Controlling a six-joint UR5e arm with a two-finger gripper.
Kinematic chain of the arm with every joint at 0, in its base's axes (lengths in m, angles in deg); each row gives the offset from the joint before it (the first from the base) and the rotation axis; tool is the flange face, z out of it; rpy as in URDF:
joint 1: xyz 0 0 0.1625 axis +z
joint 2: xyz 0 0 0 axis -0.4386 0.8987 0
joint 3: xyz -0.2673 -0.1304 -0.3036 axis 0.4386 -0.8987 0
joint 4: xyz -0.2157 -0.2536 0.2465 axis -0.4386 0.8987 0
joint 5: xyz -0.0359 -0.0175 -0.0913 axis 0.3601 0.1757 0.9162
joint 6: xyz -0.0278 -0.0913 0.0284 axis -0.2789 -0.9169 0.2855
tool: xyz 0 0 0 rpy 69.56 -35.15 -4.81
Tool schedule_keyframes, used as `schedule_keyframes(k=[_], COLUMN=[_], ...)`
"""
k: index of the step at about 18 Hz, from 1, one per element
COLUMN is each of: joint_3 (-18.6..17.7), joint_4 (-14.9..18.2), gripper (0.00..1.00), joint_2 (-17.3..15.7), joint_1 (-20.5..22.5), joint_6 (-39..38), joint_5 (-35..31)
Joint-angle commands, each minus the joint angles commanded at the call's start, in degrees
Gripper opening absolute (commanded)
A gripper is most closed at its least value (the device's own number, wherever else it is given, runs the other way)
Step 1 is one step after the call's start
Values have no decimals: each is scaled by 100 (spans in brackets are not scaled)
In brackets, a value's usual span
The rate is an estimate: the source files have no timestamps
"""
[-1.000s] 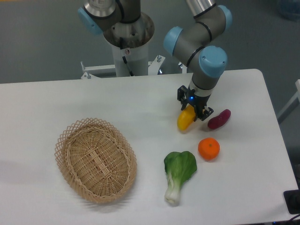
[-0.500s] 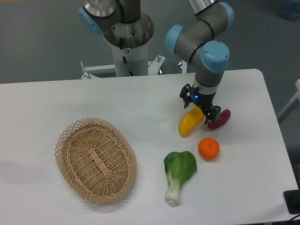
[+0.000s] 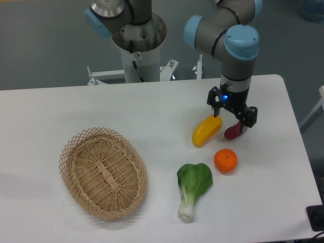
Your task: Place the mango on the table
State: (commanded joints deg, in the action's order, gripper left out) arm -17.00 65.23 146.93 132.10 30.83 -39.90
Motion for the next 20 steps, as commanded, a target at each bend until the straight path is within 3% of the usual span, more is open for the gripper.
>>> schedule_keyframes(k=[6, 11, 12, 17, 20], joint_3=[773, 1538, 1626, 1601, 1627], joint_4=[280, 1632, 1783, 1889, 2170], gripper=[100, 100, 100, 100, 100], joint_2=[-26, -26, -26, -140, -220], joint_1=[70, 281, 360, 703, 808], joint_6=[-237, -194, -159, 597, 834], joint_5=[-70, -18, 9, 307, 334])
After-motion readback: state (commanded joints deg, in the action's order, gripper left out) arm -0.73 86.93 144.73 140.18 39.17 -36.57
